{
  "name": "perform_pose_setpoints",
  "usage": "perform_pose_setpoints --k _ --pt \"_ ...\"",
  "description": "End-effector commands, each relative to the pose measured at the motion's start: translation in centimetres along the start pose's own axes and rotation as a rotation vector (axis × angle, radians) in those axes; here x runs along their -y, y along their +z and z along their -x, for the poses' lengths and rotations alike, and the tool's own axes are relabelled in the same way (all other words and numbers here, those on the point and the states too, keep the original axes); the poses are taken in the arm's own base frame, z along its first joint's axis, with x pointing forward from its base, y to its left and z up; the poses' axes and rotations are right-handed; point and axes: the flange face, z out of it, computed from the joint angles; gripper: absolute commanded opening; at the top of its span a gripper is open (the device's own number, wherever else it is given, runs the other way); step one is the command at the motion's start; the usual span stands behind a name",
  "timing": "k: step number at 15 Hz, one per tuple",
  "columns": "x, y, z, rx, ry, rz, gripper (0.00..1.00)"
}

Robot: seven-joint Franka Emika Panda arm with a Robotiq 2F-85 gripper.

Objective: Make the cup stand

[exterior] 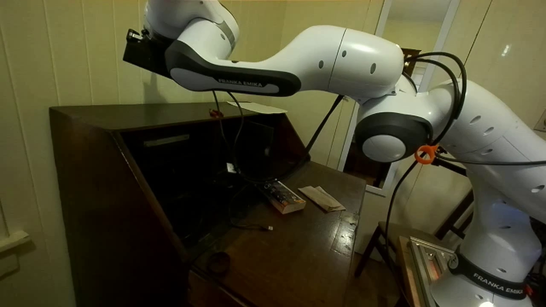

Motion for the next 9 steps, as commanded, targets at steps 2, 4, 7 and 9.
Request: perform_pose_setpoints --k 2,4,7,9 --pt "0.69 -1.48 0.39 -0.035 0.017 0.060 0.39" --pt "0.57 -0.98 0.47 -0.002 0.011 0.028 0.39" --pt "0.69 -1.00 0.76 0.003 0.009 0.026 0.64" --pt "0.56 -0.84 0.67 0.002 0.010 0.028 0.39"
